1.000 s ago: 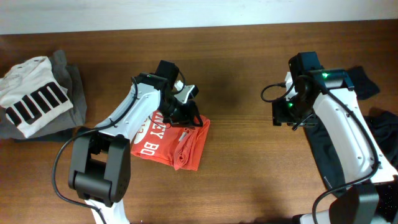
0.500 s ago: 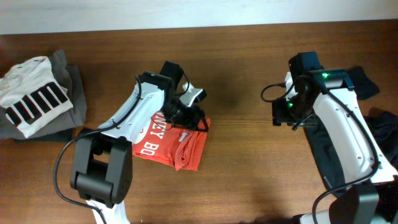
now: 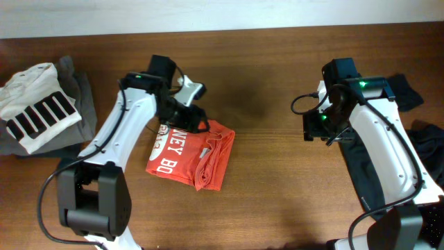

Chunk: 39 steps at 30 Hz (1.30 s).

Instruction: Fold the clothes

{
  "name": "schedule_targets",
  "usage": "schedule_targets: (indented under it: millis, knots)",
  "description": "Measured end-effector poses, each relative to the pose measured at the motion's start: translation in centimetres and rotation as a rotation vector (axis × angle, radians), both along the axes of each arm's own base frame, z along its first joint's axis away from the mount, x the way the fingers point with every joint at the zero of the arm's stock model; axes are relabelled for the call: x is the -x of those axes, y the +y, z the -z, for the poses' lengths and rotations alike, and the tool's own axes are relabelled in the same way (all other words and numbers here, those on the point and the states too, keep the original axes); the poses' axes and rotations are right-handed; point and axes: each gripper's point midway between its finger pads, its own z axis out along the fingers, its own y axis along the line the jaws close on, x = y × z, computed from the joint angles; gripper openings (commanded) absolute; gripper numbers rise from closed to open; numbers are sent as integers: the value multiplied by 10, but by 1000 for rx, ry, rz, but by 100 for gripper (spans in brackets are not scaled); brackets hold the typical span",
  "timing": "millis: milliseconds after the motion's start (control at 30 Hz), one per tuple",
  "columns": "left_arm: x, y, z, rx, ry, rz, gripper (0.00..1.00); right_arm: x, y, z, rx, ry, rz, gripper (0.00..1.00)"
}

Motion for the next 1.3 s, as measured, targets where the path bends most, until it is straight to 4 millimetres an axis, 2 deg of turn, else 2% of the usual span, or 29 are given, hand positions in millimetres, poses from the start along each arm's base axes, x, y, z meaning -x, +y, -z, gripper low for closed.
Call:
schedule_targets:
  millis: [100, 267, 400, 600, 767, 900, 1000, 1100, 1233, 1300]
  knots:
    - [-4, 10, 2, -32, 13, -59, 55, 0, 0, 0, 0, 0, -1, 66]
    - [-2, 2, 7, -71, 19, -71, 55, 1, 0, 0, 1, 4, -4, 66]
    - [11, -16, 25, -95, 50, -41, 54, 3, 0, 0, 1, 10, -6, 66]
    - [43, -52, 56, -98, 151, 43, 52, 3, 0, 0, 1, 14, -7, 66]
    - [71, -94, 53, -12, 196, 144, 51, 4, 0, 0, 2, 17, -8, 66]
    - [87, -107, 48, 13, 227, 185, 52, 5, 0, 0, 2, 18, -7, 66]
    - [83, -102, 46, 2, 229, 171, 52, 5, 0, 0, 2, 21, -8, 66]
    - [69, -88, 42, -26, 215, 129, 52, 5, 0, 0, 2, 21, -10, 67]
    - [50, -58, 33, -72, 204, 49, 52, 5, 0, 0, 2, 20, -18, 68]
    - [47, -33, 25, -126, 222, -24, 52, 5, 1, 0, -1, 20, -43, 71]
